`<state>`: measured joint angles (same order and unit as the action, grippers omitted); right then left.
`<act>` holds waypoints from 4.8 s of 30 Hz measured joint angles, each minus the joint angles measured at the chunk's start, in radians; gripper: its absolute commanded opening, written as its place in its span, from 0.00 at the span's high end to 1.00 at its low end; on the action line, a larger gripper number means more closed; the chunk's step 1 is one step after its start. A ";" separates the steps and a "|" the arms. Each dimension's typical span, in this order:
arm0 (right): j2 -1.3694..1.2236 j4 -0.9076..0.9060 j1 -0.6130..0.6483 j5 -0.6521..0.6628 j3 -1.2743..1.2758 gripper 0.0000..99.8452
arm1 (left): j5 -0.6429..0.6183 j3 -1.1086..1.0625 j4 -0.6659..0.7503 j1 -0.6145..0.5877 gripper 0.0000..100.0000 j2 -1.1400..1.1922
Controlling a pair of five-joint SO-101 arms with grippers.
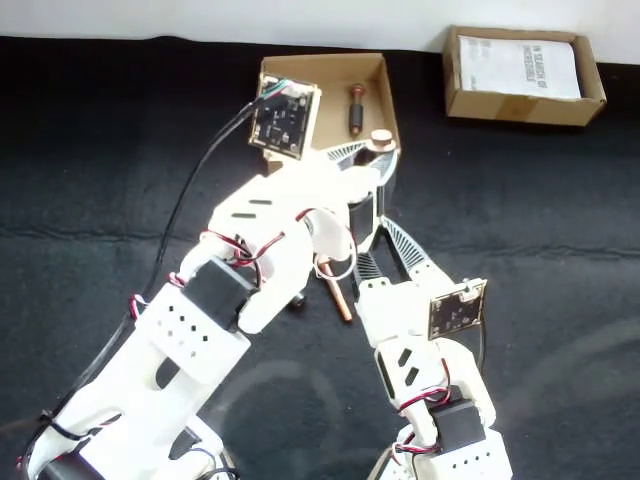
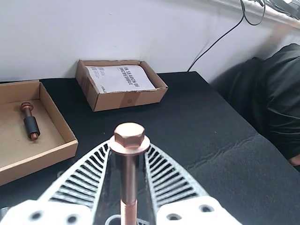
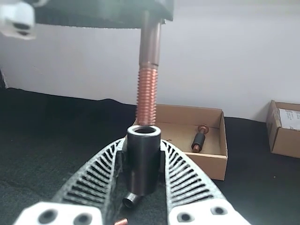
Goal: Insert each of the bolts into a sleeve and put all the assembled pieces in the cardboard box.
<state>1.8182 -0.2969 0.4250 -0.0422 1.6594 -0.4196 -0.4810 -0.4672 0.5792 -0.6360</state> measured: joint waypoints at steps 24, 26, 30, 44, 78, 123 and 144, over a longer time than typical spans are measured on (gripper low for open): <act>-0.002 -0.002 -0.002 -0.002 0.000 0.99 | 0.086 -0.147 0.057 -0.003 0.99 -0.008; -0.002 -0.002 -0.002 -0.002 0.000 0.99 | 0.084 -0.172 0.057 -0.003 0.99 -0.014; -0.002 -0.002 -0.009 -0.002 0.000 0.99 | 0.084 -0.206 0.057 0.000 0.99 -0.014; -0.002 -0.002 -0.054 -0.002 0.000 0.99 | 0.086 -0.209 -0.066 -0.008 0.72 -0.012; -0.084 -0.216 -0.146 -0.002 -0.259 0.99 | 0.258 -0.772 -0.451 -0.419 0.99 -1.040; -2.822 -0.230 -0.084 -0.002 -2.659 0.99 | 0.258 -1.195 -0.445 -0.829 0.99 -1.148; -2.975 -1.010 0.002 -0.003 -3.264 0.70 | 0.258 -1.195 -0.445 -0.829 0.99 -1.148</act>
<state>-1.1569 -1.3065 0.4266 -0.0453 -1.6042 -0.1619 -1.6763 -0.9122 -0.2493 -1.7837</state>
